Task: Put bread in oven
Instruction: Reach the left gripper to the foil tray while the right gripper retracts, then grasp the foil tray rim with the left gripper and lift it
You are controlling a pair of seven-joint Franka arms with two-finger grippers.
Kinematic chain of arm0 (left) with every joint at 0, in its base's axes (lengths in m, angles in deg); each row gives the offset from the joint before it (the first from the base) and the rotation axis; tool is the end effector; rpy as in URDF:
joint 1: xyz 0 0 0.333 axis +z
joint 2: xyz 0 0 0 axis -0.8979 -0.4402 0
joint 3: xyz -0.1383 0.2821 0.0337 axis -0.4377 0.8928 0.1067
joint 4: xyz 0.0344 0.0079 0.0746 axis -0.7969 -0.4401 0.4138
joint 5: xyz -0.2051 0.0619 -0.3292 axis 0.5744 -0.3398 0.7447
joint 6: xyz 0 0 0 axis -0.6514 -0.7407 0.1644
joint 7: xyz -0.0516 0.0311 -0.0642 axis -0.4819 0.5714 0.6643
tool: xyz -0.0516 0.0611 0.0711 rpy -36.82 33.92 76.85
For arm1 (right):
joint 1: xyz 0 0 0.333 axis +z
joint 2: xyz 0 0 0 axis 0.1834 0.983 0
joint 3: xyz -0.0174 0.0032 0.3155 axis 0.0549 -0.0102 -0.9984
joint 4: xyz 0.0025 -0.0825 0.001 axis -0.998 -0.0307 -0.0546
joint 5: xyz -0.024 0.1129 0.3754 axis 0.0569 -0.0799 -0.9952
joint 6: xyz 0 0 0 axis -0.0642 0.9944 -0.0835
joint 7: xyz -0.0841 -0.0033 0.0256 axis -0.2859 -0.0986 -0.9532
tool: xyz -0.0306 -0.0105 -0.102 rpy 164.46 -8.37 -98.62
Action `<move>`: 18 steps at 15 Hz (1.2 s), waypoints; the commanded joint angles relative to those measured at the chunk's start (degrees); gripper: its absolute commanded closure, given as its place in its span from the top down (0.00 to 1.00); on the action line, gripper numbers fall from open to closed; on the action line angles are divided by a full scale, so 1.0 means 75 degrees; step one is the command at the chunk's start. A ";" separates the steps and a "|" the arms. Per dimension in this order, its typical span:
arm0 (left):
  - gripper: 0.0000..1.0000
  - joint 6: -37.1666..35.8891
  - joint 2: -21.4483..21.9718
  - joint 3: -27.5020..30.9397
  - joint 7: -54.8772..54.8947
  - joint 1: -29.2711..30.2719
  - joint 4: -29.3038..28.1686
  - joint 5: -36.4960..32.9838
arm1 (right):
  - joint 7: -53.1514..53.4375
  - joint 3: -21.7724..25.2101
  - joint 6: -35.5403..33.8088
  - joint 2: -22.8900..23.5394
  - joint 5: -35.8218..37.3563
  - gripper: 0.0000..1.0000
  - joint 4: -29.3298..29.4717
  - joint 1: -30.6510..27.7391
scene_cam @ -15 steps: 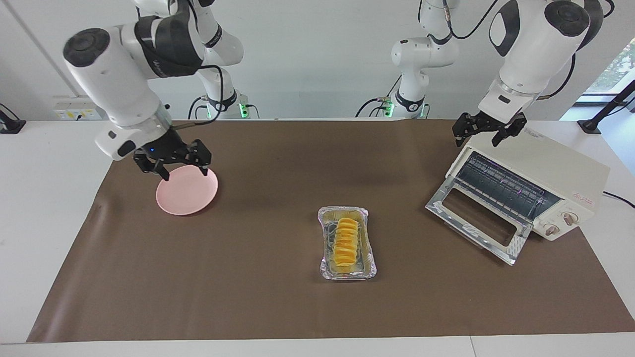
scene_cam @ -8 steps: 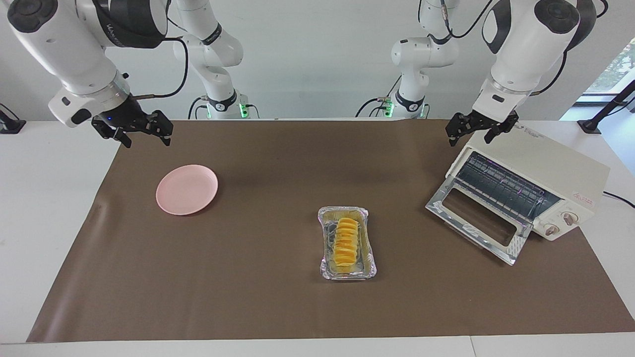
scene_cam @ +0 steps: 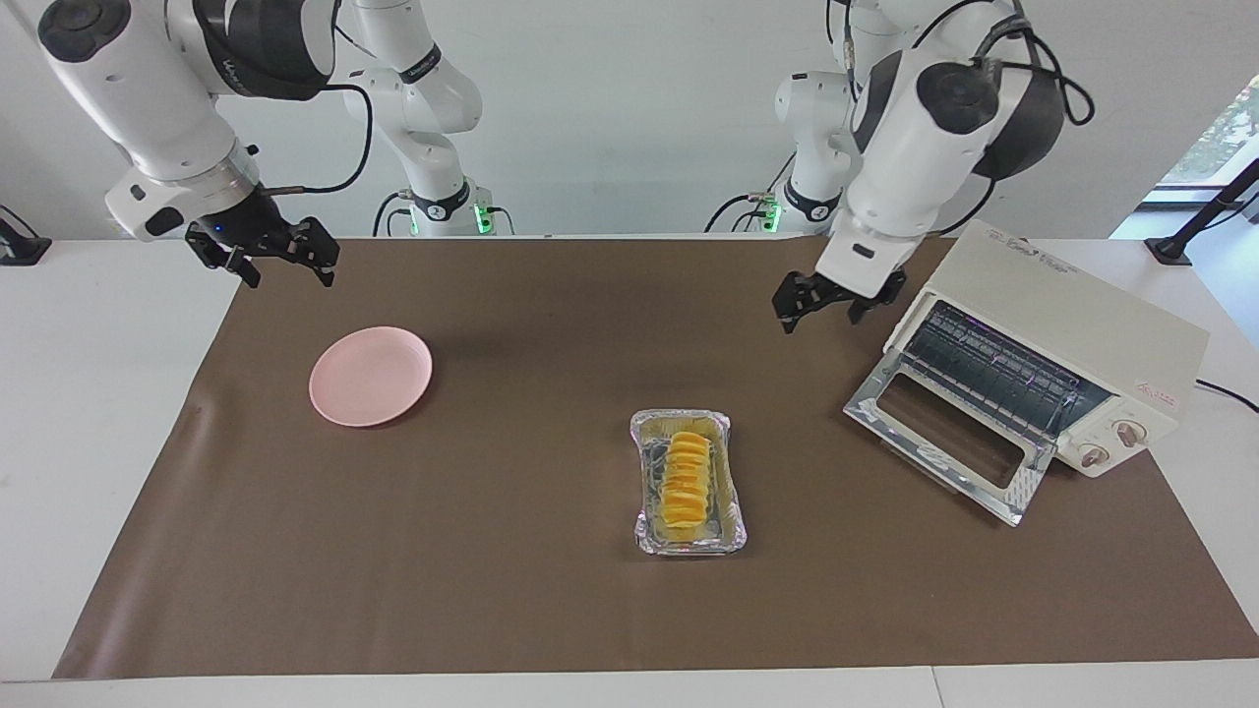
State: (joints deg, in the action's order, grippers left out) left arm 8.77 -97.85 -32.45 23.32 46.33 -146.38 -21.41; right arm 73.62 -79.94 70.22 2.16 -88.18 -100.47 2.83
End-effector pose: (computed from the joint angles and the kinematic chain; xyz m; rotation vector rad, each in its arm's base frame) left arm 0.5743 -0.2675 0.5354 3.0763 0.1684 -0.0859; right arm 0.5421 -0.0512 0.5817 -3.1248 0.0510 0.1434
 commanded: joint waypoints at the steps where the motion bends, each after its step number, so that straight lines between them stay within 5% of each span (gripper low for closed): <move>1: 1.00 0.0325 -0.0982 0.0133 -0.0518 -0.0517 0.0998 0.0058 | 0.0215 -0.0086 0.0169 -0.0189 0.0096 1.00 -0.0263 -0.0141; 4: 1.00 0.0313 -0.2329 0.0413 -0.0752 -0.1185 0.2509 0.0000 | 0.0298 -0.0086 0.0250 -0.0178 0.0154 1.00 -0.0251 -0.0129; 8: 1.00 0.0723 -0.3666 0.1560 -0.0999 -0.2625 0.3438 0.0023 | 0.0392 -0.0086 0.0437 -0.0178 0.0224 1.00 -0.0275 -0.0141; 11: 1.00 0.1784 -0.3995 0.1551 -0.0952 -0.2722 0.3264 0.0070 | 0.0392 -0.0086 0.0731 -0.0166 0.0225 1.00 -0.0274 -0.0083; 18: 1.00 0.2410 -0.4594 0.1622 -0.0964 -0.3003 0.3251 -0.0001 | 0.0392 -0.0086 0.0673 -0.0178 0.0225 1.00 -0.0286 -0.0094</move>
State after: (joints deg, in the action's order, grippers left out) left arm 26.00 -130.83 -21.58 16.10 24.27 -124.16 -21.43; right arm 75.62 -80.09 74.44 2.16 -87.74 -100.91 2.49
